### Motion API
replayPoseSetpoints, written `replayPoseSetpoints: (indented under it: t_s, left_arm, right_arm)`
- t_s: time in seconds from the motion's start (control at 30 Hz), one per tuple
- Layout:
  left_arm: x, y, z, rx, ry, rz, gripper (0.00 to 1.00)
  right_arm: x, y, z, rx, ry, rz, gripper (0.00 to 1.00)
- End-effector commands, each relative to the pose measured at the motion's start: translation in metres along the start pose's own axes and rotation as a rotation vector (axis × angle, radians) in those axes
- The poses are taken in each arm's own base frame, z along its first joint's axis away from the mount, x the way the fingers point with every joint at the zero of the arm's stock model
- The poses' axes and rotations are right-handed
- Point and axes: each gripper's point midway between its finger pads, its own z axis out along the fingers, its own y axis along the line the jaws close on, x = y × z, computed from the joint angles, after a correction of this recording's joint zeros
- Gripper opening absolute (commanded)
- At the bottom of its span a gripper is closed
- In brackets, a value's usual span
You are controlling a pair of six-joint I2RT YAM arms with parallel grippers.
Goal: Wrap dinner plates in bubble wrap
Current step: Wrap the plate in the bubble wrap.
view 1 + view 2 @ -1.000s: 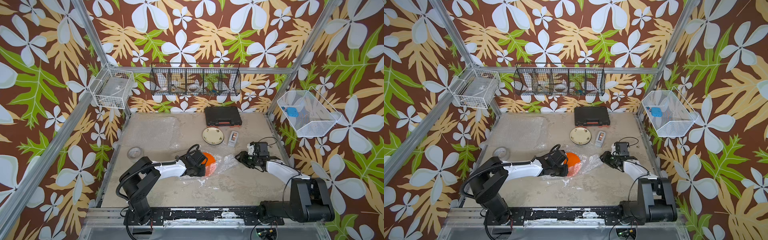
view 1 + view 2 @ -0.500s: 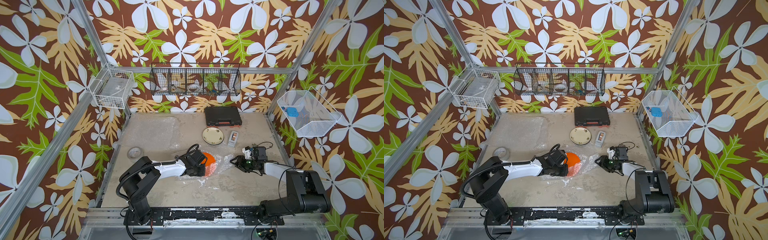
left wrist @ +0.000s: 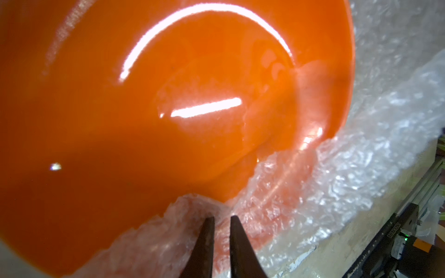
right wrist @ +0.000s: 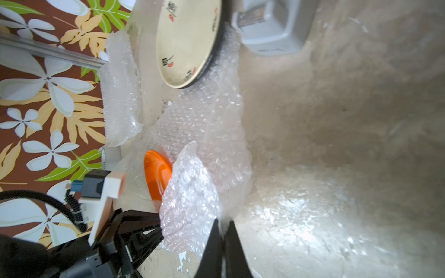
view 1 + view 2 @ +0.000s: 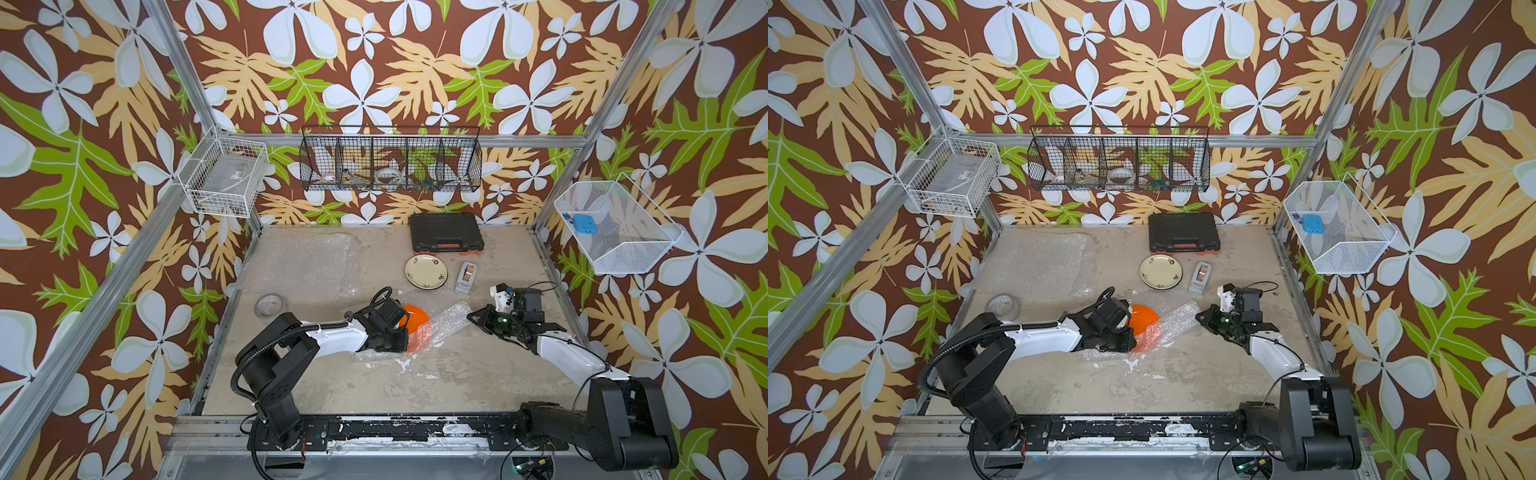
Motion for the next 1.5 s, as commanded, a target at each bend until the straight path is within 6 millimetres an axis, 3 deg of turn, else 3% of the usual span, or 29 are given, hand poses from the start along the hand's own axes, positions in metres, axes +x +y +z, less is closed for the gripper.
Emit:
replayPoseSetpoints:
  t_s: [0.0,0.23,0.4,0.5,0.67,0.9,1.0,1.07,1.23,1.33,1.47]
  left_arm:
    - [0.038,0.032,0.001,-0.102,0.146,-0.039,0.17]
    - [0.039,0.024,0.000,0.023,0.152,-0.099,0.16]
    - [0.041,0.029,-0.001,0.036,0.154,-0.117,0.15]
    - [0.041,0.031,-0.004,0.039,0.147,-0.124,0.14]
    - [0.028,0.030,-0.013,0.059,0.108,-0.139,0.14]
    - [-0.005,0.013,-0.039,0.085,0.029,-0.125,0.14]
    - [-0.008,0.013,-0.041,0.065,0.035,-0.112,0.14]
    - [-0.001,0.018,-0.032,0.054,0.070,-0.113,0.14]
    - [0.013,0.033,-0.015,0.016,0.117,-0.142,0.12]
    - [0.012,0.037,-0.012,-0.002,0.113,-0.146,0.11]
    - [0.012,0.040,-0.010,-0.019,0.116,-0.149,0.11]
  right_arm:
    - [0.009,0.027,-0.002,-0.041,0.032,-0.011,0.00]
    - [0.062,0.111,0.018,-0.210,0.154,-0.058,0.00]
    - [0.102,0.145,0.046,-0.274,0.255,-0.096,0.00]
    - [0.119,0.144,0.066,-0.271,0.304,-0.089,0.00]
    - [0.134,0.116,0.095,-0.198,0.361,-0.060,0.00]
    - [0.145,0.078,0.116,-0.069,0.405,-0.057,0.00]
    - [0.144,0.069,0.116,-0.040,0.404,-0.055,0.00]
    - [0.140,0.073,0.114,-0.035,0.395,-0.079,0.00]
    - [0.136,0.114,0.099,-0.163,0.403,-0.128,0.00]
    - [0.151,0.127,0.096,-0.235,0.475,-0.146,0.00]
    - [0.176,0.118,0.102,-0.241,0.578,-0.165,0.00]
